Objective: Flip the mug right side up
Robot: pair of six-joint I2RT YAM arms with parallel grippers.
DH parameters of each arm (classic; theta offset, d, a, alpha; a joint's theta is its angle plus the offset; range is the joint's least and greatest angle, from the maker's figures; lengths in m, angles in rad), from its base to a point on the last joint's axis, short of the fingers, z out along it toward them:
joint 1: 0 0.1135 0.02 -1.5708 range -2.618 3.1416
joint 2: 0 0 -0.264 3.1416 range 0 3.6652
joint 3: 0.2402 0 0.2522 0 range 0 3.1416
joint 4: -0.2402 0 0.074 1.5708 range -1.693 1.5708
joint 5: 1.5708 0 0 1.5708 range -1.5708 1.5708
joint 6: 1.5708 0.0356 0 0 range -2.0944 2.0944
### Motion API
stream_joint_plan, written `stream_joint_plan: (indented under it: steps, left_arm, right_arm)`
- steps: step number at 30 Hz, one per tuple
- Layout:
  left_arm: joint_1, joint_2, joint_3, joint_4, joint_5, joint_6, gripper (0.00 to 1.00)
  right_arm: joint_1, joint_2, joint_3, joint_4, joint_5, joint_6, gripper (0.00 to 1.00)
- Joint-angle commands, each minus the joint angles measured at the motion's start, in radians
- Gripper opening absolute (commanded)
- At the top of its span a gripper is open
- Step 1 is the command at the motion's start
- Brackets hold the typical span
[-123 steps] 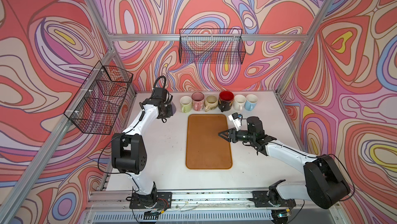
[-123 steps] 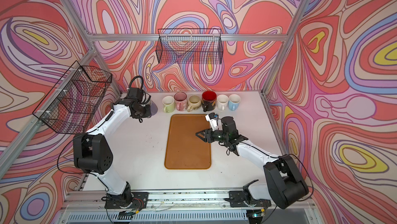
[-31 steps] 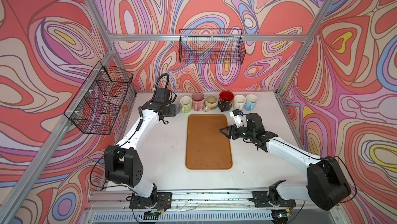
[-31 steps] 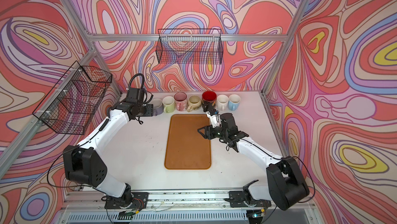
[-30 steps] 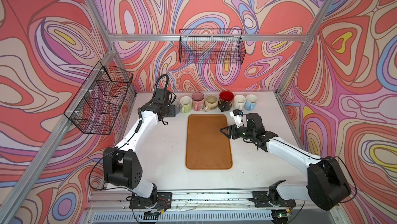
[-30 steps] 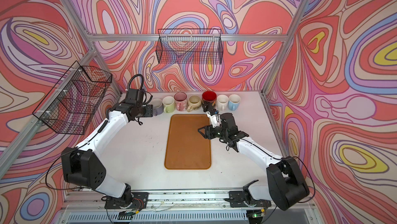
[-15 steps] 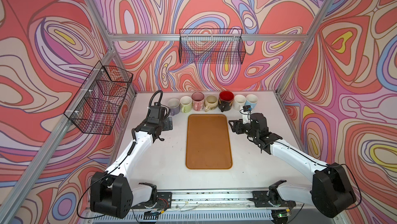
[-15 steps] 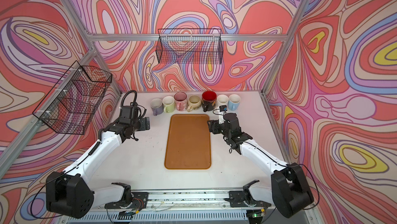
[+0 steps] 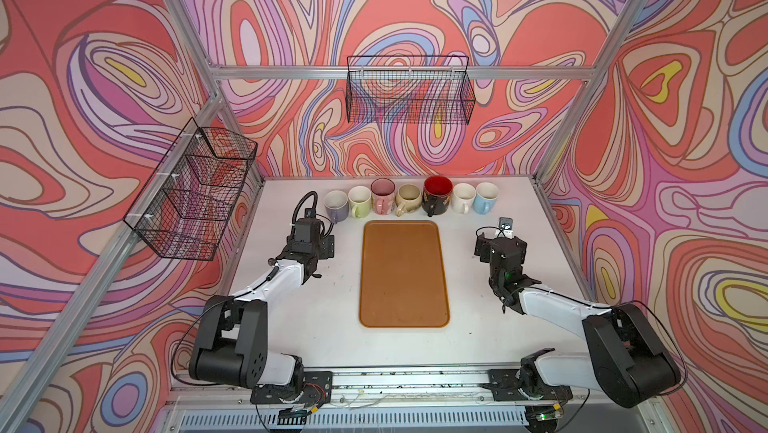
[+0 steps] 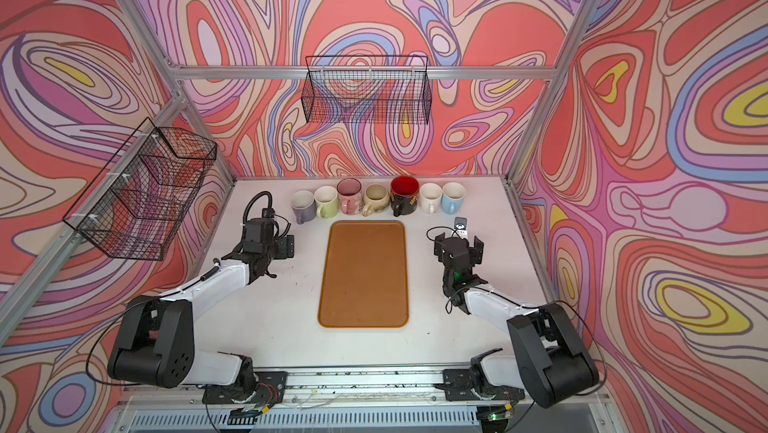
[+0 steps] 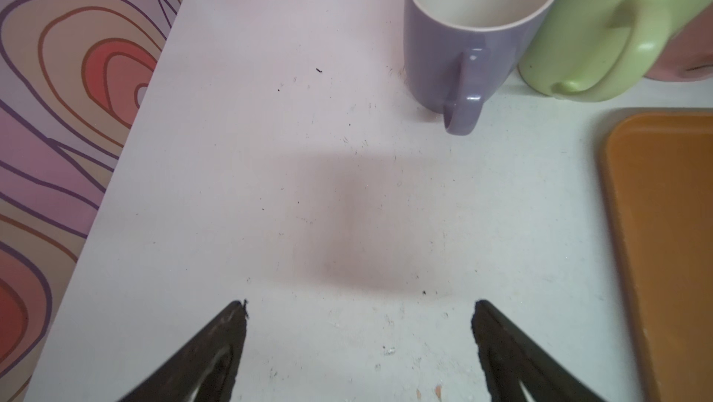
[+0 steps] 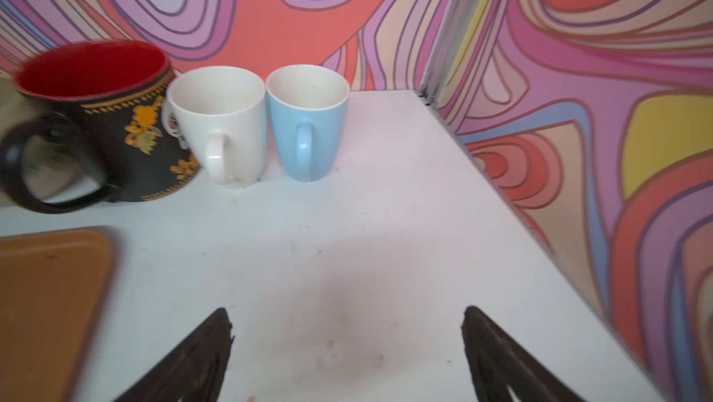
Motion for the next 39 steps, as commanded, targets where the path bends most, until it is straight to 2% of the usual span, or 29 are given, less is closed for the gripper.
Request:
stream_joint_plan:
  steps: [1, 9, 11, 14, 17, 19, 21, 24, 26, 27, 29, 32, 34, 36, 39]
  left_arm:
    - [0.014, 0.043, -0.024, 0.185, 0.023, 0.051, 0.96]
    - [0.036, 0.134, -0.035, 0.304, 0.026, 0.11, 0.97]
    - [0.049, 0.135, -0.036, 0.309, 0.04, 0.104, 0.98]
    - [0.071, 0.144, -0.053, 0.344, 0.065, 0.09, 0.97]
    - [0.076, 0.114, -0.103, 0.407, 0.075, 0.081, 0.97]
    - [0.077, 0.079, -0.179, 0.522, 0.084, 0.083, 0.97]
    - [0.076, 0.057, -0.279, 0.655, 0.081, 0.083, 0.97]
    - [0.077, 0.055, -0.369, 0.803, 0.065, 0.073, 0.98]
    - [0.075, 0.098, -0.438, 0.994, 0.094, 0.087, 1.0]
    - [0.073, 0.102, -0.458, 1.026, 0.092, 0.092, 1.0]
    - [0.073, 0.075, -0.457, 0.972, 0.075, 0.075, 1.0]
    - [0.073, 0.1, -0.442, 0.984, 0.076, 0.083, 1.0]
    - [0.076, 0.089, -0.373, 0.828, 0.085, 0.079, 1.0]
    - [0.118, 0.091, -0.36, 0.815, 0.175, 0.062, 1.0]
    - [0.126, 0.089, -0.36, 0.811, 0.188, 0.057, 1.0]
  right_arm:
    - [-0.019, 0.072, -0.018, 0.174, 0.207, -0.038, 0.98]
    - [-0.077, 0.226, 0.022, 0.274, 0.135, 0.023, 0.98]
    - [-0.084, 0.264, 0.079, 0.224, 0.127, 0.011, 0.98]
    - [-0.088, 0.323, 0.124, 0.238, 0.14, -0.04, 0.98]
    - [-0.097, 0.368, 0.086, 0.393, 0.136, -0.073, 0.98]
    - [-0.096, 0.354, 0.062, 0.402, 0.114, -0.064, 0.98]
    - [-0.096, 0.34, 0.011, 0.493, 0.09, -0.078, 0.98]
    - [-0.096, 0.328, -0.131, 0.746, -0.01, -0.114, 0.98]
    - [-0.096, 0.363, -0.239, 0.98, -0.061, -0.124, 0.98]
    - [-0.095, 0.351, -0.251, 0.977, -0.083, -0.118, 0.99]
    - [-0.097, 0.349, -0.263, 0.987, -0.104, -0.115, 0.98]
    - [-0.096, 0.37, -0.25, 0.987, -0.171, -0.147, 0.98]
    - [-0.096, 0.398, -0.234, 0.986, -0.236, -0.174, 0.98]
    - [-0.112, 0.404, -0.233, 0.976, -0.271, -0.16, 0.98]
    - [-0.135, 0.441, -0.183, 0.927, -0.278, -0.147, 0.99]
